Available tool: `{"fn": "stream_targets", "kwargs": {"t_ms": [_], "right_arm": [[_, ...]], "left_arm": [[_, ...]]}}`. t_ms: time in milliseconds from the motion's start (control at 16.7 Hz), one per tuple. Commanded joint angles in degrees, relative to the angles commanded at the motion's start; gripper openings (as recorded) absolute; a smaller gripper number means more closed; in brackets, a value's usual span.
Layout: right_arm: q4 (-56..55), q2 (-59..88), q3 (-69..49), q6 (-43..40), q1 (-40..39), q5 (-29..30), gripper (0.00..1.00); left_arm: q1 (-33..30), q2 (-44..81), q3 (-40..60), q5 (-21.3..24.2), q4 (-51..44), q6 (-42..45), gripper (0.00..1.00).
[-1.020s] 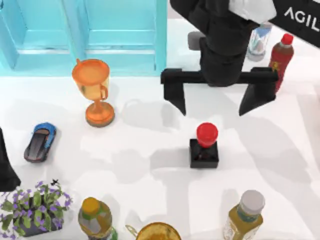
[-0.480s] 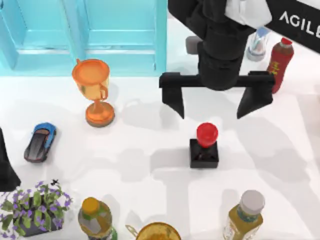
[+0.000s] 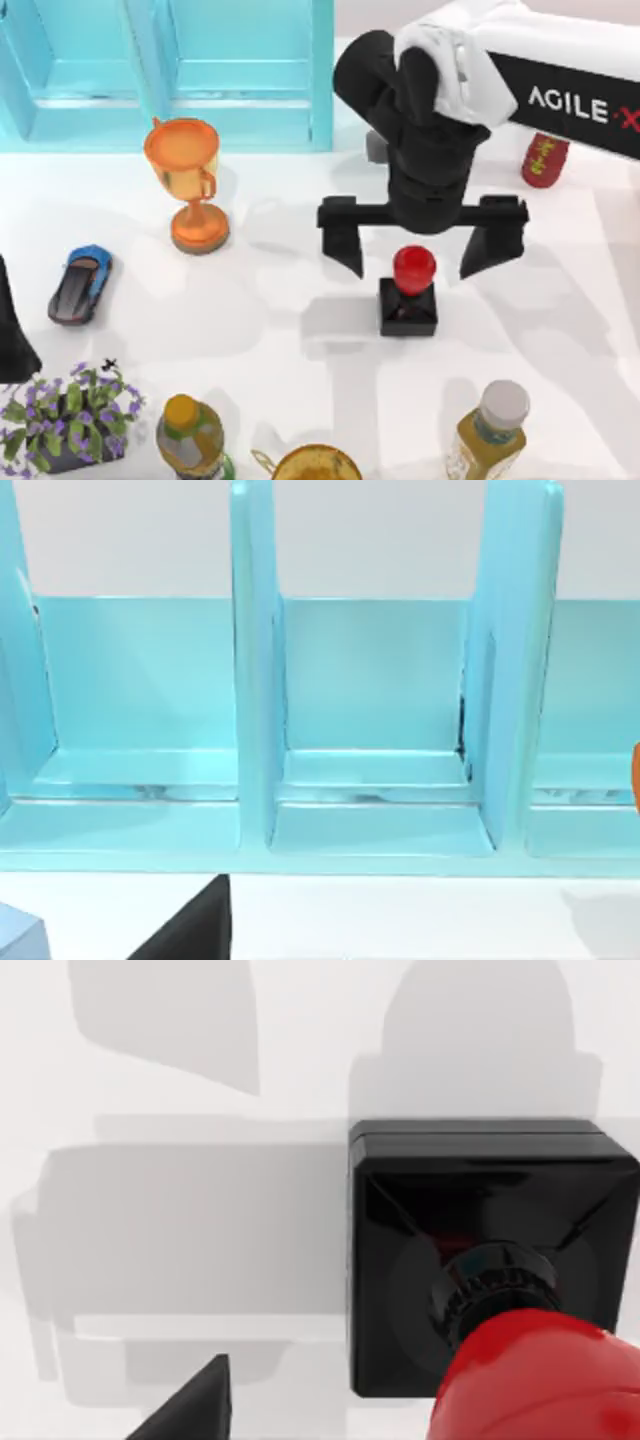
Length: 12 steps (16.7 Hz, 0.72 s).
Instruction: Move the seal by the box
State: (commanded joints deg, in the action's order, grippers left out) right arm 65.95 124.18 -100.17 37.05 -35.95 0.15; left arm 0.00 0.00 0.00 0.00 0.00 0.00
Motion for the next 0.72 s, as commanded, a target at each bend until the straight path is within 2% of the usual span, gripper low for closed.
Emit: {"fn": "stream_targets", "kwargs": {"t_ms": [240,480,720], "right_arm": [[-5.1,0.6,4.5,0.1,-0.1,0.0,1.00],[-5.2,0.6,4.6,0.1,-0.1,0.0,1.00],[-5.2,0.6,4.6,0.1,-0.1,0.0,0.70]], "left_arm": [[0.0,0.0,0.0,0.0,0.0,0.0,1.00],[0.0,0.0,0.0,0.0,0.0,0.0,1.00],[0.0,0.0,0.0,0.0,0.0,0.0,1.00]]}}
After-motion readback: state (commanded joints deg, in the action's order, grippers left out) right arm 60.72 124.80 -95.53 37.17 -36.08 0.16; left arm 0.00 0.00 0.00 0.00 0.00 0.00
